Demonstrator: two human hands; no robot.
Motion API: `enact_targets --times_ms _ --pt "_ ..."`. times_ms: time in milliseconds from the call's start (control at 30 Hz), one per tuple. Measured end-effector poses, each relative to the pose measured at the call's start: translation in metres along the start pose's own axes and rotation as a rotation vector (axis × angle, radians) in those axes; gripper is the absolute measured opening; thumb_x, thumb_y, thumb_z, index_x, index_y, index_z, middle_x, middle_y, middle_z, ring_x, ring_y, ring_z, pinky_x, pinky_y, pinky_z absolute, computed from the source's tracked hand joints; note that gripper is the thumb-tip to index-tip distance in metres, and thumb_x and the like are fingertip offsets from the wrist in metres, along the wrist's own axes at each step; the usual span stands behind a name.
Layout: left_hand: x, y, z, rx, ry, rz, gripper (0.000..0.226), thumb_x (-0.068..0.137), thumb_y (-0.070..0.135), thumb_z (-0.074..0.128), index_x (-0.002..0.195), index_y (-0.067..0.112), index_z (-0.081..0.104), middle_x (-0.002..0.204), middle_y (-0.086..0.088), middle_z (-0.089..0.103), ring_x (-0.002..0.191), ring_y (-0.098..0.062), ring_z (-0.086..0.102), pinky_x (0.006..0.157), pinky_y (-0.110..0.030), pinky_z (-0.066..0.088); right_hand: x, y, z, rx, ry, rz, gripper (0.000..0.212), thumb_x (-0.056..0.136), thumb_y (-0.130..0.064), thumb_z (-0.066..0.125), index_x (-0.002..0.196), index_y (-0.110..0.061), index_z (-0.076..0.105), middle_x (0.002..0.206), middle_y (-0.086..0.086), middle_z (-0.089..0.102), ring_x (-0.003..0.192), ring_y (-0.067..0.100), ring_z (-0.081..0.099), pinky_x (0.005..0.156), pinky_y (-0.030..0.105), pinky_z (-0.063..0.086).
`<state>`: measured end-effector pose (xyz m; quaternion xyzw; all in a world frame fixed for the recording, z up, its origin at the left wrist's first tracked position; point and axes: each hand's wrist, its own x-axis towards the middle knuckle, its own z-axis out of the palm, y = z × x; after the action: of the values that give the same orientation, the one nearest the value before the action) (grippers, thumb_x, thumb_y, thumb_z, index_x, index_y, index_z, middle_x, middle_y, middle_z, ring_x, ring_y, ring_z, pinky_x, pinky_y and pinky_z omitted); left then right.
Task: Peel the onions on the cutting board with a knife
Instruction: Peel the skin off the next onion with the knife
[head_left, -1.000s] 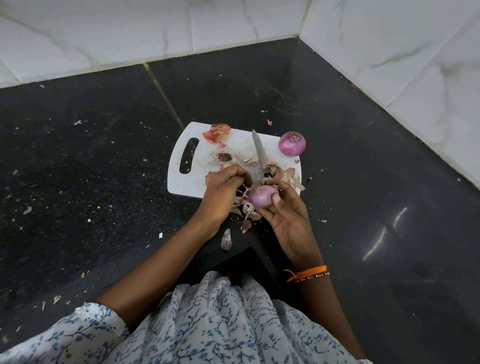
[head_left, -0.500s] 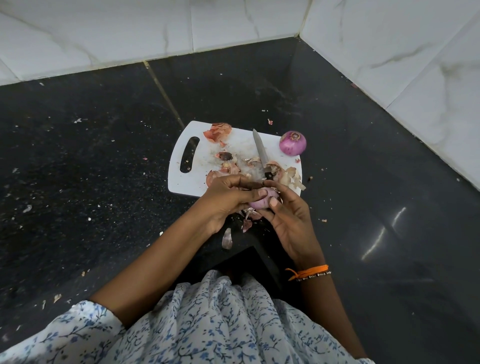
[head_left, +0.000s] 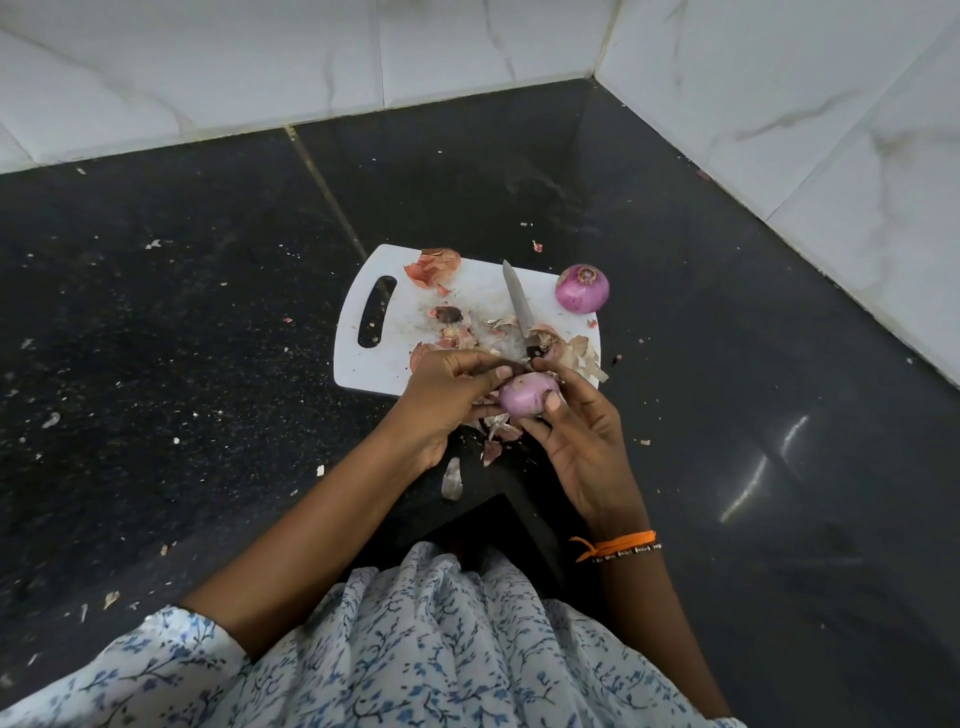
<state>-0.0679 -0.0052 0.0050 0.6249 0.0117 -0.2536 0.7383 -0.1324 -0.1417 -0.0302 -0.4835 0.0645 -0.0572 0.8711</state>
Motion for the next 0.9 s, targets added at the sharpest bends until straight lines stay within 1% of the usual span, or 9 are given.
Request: enact_targets --times_ms 100,167,233,467,567,633,767,833,900 --pt "-0.002 0.002 -0.001 0.01 -0.035 0.023 0.006 0.082 0.008 0.069 0.085 0.011 0.073 0.085 -0.003 0.073 0.082 -0.016 0.071 0.069 -0.026 0.059 0.0 -0.001 -0.001 0.022 -0.015 -0.014 0.036 0.08 -0.018 0.069 0.114 -0.006 0.063 0.118 0.019 0.061 0.109 0.031 0.062 0.088 0.038 0.055" --pt "-0.003 0.002 -0.002 0.098 -0.093 0.067 0.02 0.072 0.012 0.078 0.091 0.01 0.073 0.087 -0.003 0.074 0.086 -0.015 0.07 0.074 -0.025 0.058 -0.001 -0.002 -0.002 0.026 -0.031 -0.011 0.036 0.082 -0.016 0.066 0.116 -0.005 0.062 0.116 0.017 0.064 0.108 0.03 0.063 0.088 0.037 0.055" --pt "-0.005 0.001 -0.003 0.151 -0.102 0.09 0.028 0.064 0.013 0.083 0.09 0.01 0.073 0.083 0.001 0.073 0.082 -0.01 0.069 0.071 -0.022 0.056 -0.002 -0.001 -0.003 0.014 -0.051 0.002 0.035 0.083 -0.014 0.062 0.117 -0.004 0.061 0.114 0.016 0.065 0.106 0.029 0.064 0.087 0.037 0.055" --pt "-0.006 -0.001 0.004 0.074 -0.014 0.158 0.012 0.069 0.006 0.079 0.076 0.013 0.073 0.069 0.006 0.073 0.07 -0.006 0.069 0.061 -0.017 0.053 -0.002 0.001 0.002 0.01 -0.021 0.019 0.04 0.081 -0.015 0.064 0.118 -0.001 0.057 0.116 0.019 0.062 0.101 0.027 0.065 0.088 0.038 0.055" --pt "-0.004 0.0 0.007 0.117 0.054 0.201 0.007 0.072 0.008 0.077 0.072 0.013 0.073 0.07 0.004 0.07 0.07 -0.009 0.068 0.07 -0.029 0.058 0.0 0.003 0.004 0.024 -0.009 0.002 0.039 0.082 -0.014 0.063 0.118 -0.001 0.057 0.12 0.02 0.06 0.105 0.028 0.064 0.089 0.037 0.055" --pt "-0.003 0.001 0.008 0.13 0.08 0.207 0.005 0.074 0.009 0.076 0.071 0.012 0.073 0.075 -0.007 0.068 0.072 -0.017 0.066 0.076 -0.041 0.056 0.0 0.005 0.005 0.027 0.001 -0.006 0.035 0.083 -0.011 0.06 0.117 -0.002 0.059 0.117 0.015 0.064 0.106 0.028 0.064 0.086 0.035 0.055" --pt "0.0 -0.002 0.007 0.177 0.109 0.24 0.009 0.079 0.012 0.073 0.075 0.004 0.072 0.08 -0.016 0.068 0.076 -0.032 0.066 0.076 -0.048 0.056 0.0 0.006 0.006 0.028 -0.014 -0.014 0.029 0.083 -0.01 0.058 0.112 -0.009 0.064 0.114 0.009 0.068 0.105 0.026 0.065 0.083 0.033 0.056" --pt "0.002 -0.003 0.007 0.194 0.12 0.226 0.012 0.081 0.015 0.072 0.078 0.004 0.073 0.079 -0.012 0.07 0.077 -0.03 0.069 0.071 -0.044 0.059 0.0 0.006 0.005 0.012 -0.011 -0.009 0.031 0.084 -0.011 0.058 0.114 -0.007 0.062 0.115 0.011 0.067 0.105 0.027 0.065 0.084 0.034 0.056" --pt "0.003 -0.005 0.005 0.156 0.094 0.184 0.012 0.085 0.018 0.068 0.077 0.01 0.074 0.074 0.0 0.072 0.071 -0.017 0.07 0.063 -0.032 0.059 0.0 0.006 0.004 0.015 -0.005 0.002 0.034 0.084 -0.014 0.059 0.117 -0.003 0.06 0.117 0.016 0.064 0.105 0.029 0.064 0.086 0.035 0.056"
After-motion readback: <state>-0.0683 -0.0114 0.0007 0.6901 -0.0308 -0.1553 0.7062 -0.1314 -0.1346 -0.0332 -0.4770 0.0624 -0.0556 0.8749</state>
